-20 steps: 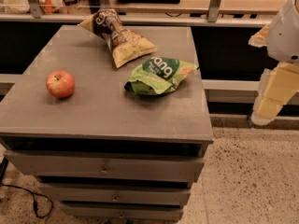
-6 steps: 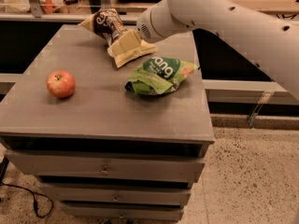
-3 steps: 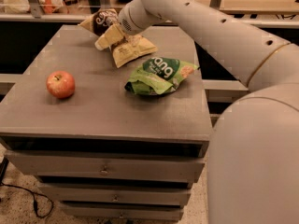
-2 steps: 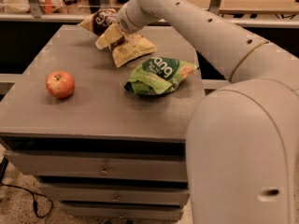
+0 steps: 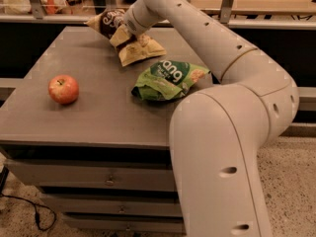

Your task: Move brown chip bag near apple

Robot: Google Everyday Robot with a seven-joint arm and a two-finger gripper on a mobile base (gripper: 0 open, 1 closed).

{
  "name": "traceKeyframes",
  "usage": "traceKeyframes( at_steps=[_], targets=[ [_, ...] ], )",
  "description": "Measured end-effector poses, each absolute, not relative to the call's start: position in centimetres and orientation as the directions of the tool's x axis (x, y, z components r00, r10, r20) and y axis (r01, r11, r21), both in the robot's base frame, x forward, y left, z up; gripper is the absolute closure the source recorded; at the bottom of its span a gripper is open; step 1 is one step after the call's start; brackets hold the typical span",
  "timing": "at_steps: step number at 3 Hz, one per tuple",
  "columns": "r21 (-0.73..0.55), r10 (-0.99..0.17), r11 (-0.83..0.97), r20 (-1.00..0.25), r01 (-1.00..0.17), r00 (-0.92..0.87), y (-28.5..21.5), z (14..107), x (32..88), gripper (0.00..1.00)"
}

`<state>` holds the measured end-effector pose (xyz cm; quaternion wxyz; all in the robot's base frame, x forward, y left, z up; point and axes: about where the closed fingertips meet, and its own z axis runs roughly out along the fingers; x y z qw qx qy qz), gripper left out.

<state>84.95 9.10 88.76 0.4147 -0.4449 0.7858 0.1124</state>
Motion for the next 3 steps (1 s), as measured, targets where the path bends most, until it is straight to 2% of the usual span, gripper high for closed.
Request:
traceKeyframes(
  at_steps=[1,2,3],
  targets=[
    [-0.195,-0.624,0.551,-0.742,-0.811,-0.245,8.9,88.5,85.5,0.64],
    [-0.160,-0.628,0.481,-0.749,-0.862,-0.212,8.7,90.3,83.3,0.88],
    [-0.140,-0.634,0.426,-0.751,-0.894,-0.185,7.7,93.2,79.4,1.00]
  ],
)
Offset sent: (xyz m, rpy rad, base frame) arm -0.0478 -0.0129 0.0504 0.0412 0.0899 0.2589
